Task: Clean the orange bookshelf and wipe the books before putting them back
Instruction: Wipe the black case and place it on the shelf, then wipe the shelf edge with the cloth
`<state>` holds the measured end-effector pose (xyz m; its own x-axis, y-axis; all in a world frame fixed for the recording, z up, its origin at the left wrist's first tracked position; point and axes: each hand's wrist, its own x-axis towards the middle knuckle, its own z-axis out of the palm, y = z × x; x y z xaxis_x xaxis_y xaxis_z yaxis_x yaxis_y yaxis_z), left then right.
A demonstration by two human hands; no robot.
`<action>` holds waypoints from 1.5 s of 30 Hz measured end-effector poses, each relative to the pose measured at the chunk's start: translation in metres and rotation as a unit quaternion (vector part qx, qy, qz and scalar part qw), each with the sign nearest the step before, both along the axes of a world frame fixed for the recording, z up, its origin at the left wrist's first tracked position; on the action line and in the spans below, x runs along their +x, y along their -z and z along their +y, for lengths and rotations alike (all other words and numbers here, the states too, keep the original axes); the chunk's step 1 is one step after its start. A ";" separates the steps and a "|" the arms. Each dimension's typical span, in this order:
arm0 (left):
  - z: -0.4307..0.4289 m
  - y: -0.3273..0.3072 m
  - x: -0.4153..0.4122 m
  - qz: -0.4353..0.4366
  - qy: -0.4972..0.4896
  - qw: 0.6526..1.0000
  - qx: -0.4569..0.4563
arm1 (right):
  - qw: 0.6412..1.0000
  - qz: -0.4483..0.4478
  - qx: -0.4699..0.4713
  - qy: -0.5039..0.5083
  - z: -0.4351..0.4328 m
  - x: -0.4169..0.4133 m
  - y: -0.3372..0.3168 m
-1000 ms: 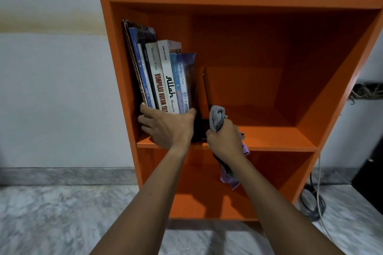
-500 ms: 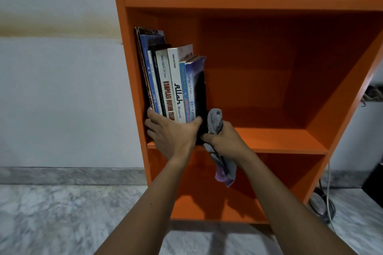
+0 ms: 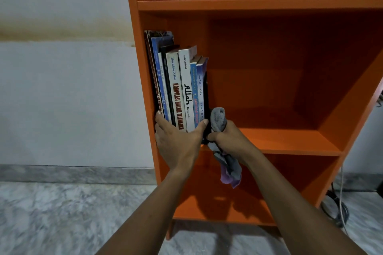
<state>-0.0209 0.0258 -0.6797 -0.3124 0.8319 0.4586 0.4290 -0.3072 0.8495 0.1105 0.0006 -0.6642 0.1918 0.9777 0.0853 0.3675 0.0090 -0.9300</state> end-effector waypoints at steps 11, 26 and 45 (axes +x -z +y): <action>0.001 0.018 -0.020 0.010 0.051 0.997 0.060 | 0.999 -0.050 -0.005 0.019 0.014 -0.016 0.000; -0.065 -0.028 -0.078 -0.061 0.300 0.927 -0.218 | 1.000 -0.009 0.019 0.008 -0.072 -0.067 -0.005; -0.154 -0.037 -0.155 0.029 0.363 0.898 -0.246 | 0.999 -0.009 -0.047 -0.004 -0.172 -0.087 -0.025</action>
<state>-0.1761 -0.1278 -0.6429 0.4058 0.9137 -0.0224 0.3149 -0.1168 0.9419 0.0233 -0.1714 -0.6389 0.1838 0.9830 -0.0037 0.3842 -0.0753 -0.9202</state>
